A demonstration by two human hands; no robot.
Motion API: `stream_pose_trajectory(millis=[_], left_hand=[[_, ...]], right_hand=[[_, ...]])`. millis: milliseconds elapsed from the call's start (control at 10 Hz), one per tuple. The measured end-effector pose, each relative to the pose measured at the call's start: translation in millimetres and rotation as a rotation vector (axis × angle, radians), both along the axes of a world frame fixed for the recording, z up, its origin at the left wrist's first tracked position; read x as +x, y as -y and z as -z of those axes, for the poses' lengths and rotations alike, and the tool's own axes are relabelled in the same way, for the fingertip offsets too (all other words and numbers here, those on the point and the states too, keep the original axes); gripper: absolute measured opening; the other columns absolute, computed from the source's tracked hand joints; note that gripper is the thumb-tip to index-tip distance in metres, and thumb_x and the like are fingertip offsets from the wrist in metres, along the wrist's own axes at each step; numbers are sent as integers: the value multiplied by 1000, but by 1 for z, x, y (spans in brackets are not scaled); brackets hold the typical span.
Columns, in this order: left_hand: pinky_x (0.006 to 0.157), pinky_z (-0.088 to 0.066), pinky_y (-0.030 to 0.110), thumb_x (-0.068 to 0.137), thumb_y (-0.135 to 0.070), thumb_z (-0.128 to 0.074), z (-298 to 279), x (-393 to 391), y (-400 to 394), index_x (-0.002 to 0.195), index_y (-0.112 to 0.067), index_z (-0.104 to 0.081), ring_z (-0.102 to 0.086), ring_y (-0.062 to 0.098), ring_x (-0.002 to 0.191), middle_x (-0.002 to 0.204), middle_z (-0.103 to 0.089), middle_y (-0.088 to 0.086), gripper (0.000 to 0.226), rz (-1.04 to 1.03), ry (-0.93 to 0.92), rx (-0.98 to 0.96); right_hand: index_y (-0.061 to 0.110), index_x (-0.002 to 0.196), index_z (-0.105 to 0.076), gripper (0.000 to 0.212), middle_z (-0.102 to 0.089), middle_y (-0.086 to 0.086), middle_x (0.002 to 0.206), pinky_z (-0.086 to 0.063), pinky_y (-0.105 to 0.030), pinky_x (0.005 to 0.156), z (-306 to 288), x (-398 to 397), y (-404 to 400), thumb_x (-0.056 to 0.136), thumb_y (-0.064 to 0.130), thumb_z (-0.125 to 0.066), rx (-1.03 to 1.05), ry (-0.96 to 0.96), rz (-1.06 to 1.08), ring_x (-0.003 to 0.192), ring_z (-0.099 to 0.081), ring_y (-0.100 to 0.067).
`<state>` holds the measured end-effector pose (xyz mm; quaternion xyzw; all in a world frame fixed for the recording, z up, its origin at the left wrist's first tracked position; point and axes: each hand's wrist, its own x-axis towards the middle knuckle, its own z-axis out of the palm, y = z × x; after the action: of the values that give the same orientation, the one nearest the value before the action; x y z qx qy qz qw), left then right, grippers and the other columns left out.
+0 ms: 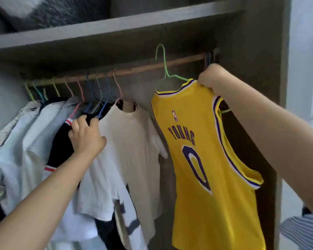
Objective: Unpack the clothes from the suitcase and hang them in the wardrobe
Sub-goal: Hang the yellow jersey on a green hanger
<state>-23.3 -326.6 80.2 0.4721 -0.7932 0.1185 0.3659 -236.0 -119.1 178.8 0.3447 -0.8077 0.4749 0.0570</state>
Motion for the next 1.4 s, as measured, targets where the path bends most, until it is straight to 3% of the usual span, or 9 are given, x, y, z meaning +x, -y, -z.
stream_pose_trajectory(millis=[200, 300, 400, 500, 700, 900, 1000, 1200, 1400], left_hand=[[104, -32, 38, 84, -32, -60, -11, 26, 11, 130, -11, -45, -25, 31, 134, 146, -29, 11, 52, -9, 216, 129], [105, -32, 38, 85, -34, -58, -10, 42, 11, 128, -17, -49, -20, 28, 136, 150, -23, 5, 47, -9, 322, 130], [107, -33, 38, 87, -38, -55, -11, 52, 13, 135, -17, -41, -24, 26, 135, 148, -27, 4, 54, 37, 361, 178], [105, -36, 39, 90, -38, -50, -13, 50, 14, 136, -15, -37, -31, 25, 132, 143, -35, 2, 54, 67, 309, 149], [109, -29, 36, 94, -41, -40, -9, 31, 11, 138, -14, -36, -24, 24, 136, 147, -30, 3, 52, 116, 263, 200], [108, -25, 32, 95, -39, -38, -13, 14, 8, 134, -13, -43, -27, 24, 134, 143, -35, 3, 47, 165, 240, 158], [107, -30, 35, 95, -37, -40, -15, 10, 13, 131, -13, -47, -33, 26, 130, 138, -42, 3, 44, 150, 230, 161], [103, -35, 36, 92, -30, -47, 0, 26, 23, 125, -15, -54, -39, 25, 125, 131, -50, 1, 37, 112, 179, 136], [101, -34, 33, 87, -14, -56, 29, 72, 13, 118, -4, -59, -49, 32, 116, 124, -55, 14, 33, -36, 12, 133]], right_hand=[[-5, 122, -49, 34, -36, -2, 67, -38, -28, 63, 8, 45, 66, 91, 5, -41, -188, 157, -203, 67, -41, -18], [2, 84, -50, 11, -39, -5, 69, -36, -26, 59, 21, 59, 96, 90, 5, -41, -138, 83, -166, 67, -43, -21], [11, 61, -30, 33, -33, -2, 64, -28, -23, 47, 21, 63, 121, 91, 5, -42, -116, 52, -181, 62, -38, -19], [10, 60, -32, 34, -35, -3, 64, -40, -29, 58, 20, 74, 140, 91, 8, -45, -57, -12, -215, 77, -43, -21], [11, 57, -29, 38, -37, -6, 67, -33, -26, 71, 40, 71, 164, 91, 8, -44, 111, -16, -246, 83, -41, -23], [6, 65, -43, 28, -47, -6, 69, -43, -31, 62, 41, 79, 161, 93, 8, -43, 117, -107, -324, 80, -53, -28], [-5, 96, -57, 20, -60, -17, 101, -44, -31, 85, 40, 87, 158, 94, 6, -39, 139, -156, -370, 109, -55, -32], [1, 132, -37, 40, -43, -16, 133, -43, -35, 87, 63, 100, 153, 93, 12, -42, 292, -403, -354, 121, -46, -31], [6, 123, -46, 38, -35, -14, 135, -29, -46, 101, 100, 139, 152, 88, 20, -45, 221, -768, -462, 130, -27, -32]])
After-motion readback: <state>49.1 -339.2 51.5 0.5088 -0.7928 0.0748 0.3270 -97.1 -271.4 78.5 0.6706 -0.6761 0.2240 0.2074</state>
